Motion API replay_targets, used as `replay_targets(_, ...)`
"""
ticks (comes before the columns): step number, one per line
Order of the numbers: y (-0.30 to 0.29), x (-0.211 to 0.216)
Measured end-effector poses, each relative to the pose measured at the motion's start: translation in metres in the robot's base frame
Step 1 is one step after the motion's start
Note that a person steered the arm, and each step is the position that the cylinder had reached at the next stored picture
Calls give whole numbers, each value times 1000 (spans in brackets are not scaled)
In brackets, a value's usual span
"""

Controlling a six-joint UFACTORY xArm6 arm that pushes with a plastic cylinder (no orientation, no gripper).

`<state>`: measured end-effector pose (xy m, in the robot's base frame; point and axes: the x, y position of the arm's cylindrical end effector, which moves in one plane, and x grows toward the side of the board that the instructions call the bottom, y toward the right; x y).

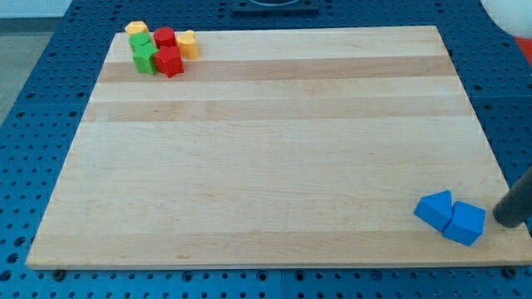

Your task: Push blue blocks slightly upwards

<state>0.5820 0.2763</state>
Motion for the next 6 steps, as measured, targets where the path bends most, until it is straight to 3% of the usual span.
replay_targets(2, -18, 27)
replay_targets(6, -46, 19)
